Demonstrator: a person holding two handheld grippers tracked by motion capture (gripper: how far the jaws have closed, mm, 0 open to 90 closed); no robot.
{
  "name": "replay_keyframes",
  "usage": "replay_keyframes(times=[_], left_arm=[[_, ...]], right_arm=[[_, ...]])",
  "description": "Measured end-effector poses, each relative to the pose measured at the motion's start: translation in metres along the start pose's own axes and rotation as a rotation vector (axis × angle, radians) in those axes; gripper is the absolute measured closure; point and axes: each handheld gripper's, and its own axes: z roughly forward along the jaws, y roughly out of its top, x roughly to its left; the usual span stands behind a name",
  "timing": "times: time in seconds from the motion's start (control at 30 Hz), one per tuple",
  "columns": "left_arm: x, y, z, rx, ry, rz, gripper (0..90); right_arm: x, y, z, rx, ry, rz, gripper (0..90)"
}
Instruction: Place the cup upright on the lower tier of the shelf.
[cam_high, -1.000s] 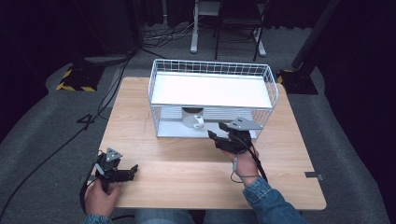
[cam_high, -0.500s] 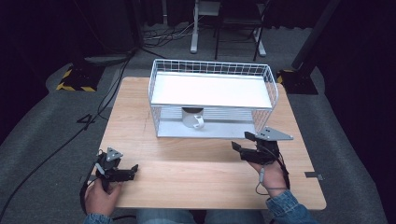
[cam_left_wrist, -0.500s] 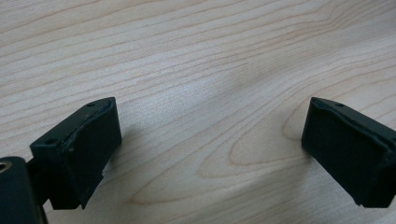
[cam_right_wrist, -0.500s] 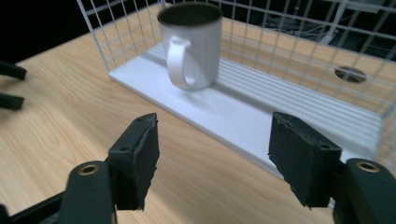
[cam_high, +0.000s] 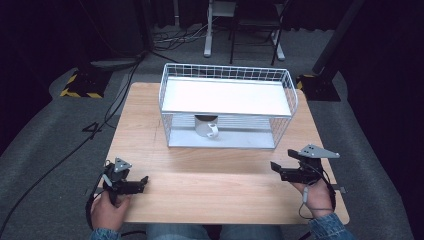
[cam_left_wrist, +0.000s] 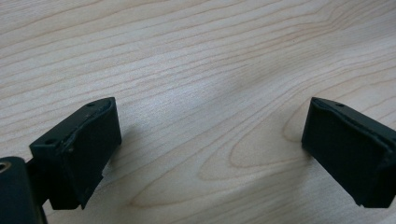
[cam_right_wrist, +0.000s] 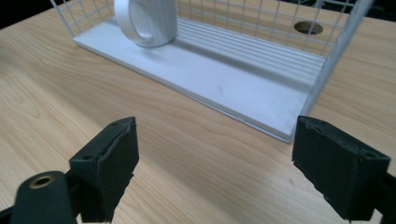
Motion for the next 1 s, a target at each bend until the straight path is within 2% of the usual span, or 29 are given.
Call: replay_keyframes(times=[0.23,0.37,0.53,0.77,0.83,1.0], left_arm=[[0.000,0.000,0.000,0.000,0.000,0.001,5.0],[0.000,0.000,0.000,0.000,0.000,0.001,5.0],[0.000,0.000,0.000,0.000,0.000,0.001,5.0],[0.000,0.000,0.000,0.000,0.000,0.001,5.0],[0.000,0.000,0.000,0.000,0.000,0.001,5.0],[0.000,0.000,0.000,0.000,0.000,-0.001,5.0]], right_arm=[[-0.016,-0.019,0.002,0.095,0.009,0.032,15.0],[-0.026,-0.031,0.006,0.133,-0.006,0.044,15.1],[-0.038,-0.048,0.012,0.170,-0.033,0.080,15.2],[-0.048,-0.068,0.018,0.217,-0.061,0.096,15.1],[-0.050,-0.073,0.020,0.223,-0.067,0.101,14.8],[-0.050,-0.081,0.021,0.154,-0.108,0.069,14.8]])
